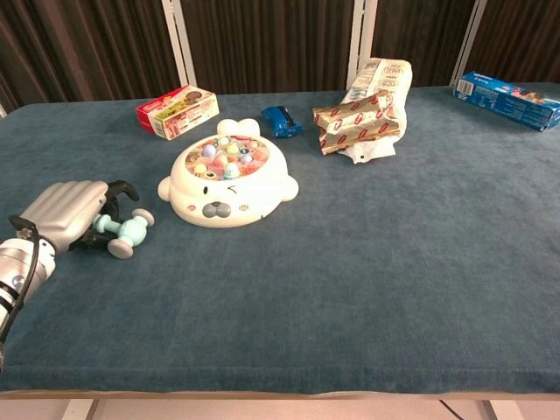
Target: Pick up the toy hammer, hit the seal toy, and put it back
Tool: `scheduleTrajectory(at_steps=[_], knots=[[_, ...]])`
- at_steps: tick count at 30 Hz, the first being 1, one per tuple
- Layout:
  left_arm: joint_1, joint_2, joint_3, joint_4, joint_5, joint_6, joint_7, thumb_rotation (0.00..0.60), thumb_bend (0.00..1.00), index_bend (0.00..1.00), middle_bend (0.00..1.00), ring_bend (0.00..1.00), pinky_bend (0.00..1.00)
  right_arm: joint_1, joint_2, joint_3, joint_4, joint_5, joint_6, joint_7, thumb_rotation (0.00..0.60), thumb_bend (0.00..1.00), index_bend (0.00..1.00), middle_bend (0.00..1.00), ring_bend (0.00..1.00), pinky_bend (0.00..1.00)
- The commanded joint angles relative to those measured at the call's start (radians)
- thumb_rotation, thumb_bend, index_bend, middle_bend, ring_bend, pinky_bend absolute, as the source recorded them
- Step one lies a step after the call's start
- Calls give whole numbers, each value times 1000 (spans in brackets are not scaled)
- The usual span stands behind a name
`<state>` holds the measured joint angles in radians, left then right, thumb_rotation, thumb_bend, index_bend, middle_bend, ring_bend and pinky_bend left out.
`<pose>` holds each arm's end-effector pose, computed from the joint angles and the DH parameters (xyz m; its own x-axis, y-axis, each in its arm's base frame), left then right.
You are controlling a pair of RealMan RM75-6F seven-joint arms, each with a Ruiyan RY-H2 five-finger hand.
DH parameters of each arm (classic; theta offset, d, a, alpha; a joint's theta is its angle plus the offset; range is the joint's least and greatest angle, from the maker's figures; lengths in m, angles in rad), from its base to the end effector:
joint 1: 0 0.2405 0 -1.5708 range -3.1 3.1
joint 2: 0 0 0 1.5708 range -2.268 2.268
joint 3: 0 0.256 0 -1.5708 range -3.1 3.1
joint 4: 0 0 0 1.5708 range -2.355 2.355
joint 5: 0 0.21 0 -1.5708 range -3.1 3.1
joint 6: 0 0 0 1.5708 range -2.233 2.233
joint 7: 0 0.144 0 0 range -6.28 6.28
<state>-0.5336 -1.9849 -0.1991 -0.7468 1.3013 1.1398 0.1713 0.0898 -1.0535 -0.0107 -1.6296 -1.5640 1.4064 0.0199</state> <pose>-0.2529 0.3293 -0.0707 0.4873 0.0851 0.8691 0.8717 -0.1069 -0.4783 -0.3137 -0.1684 0.1568 0.4307 -0.1359 0.8922 -0.9025 -0.0703 0.4250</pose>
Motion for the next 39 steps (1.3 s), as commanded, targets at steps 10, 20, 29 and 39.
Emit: scheduleTrajectory(at_steps=[10, 20, 29, 39], knots=[[26, 210, -32, -355, -133, -101, 151, 599, 518, 244, 367, 348, 359, 0, 0, -3, -2, -7, 2, -1, 600, 241, 0, 0, 0, 0], [-13, 376, -70, -605, -403, -271, 286, 599, 537, 232, 362, 345, 331, 4, -3, -3, -3, -8, -3, -8, 600, 241, 0, 0, 0, 0], [-106, 465, -65, -684, -619, -401, 293, 600, 522, 138, 253, 233, 219, 2, -2, -4, -4, -9, 1, -7, 600, 241, 0, 0, 0, 0], [-150, 465, -12, -677, -657, -376, 282, 600, 521, 131, 253, 233, 204, 0, 3, -1, -2, -6, 6, 5, 600, 242, 0, 0, 0, 0]])
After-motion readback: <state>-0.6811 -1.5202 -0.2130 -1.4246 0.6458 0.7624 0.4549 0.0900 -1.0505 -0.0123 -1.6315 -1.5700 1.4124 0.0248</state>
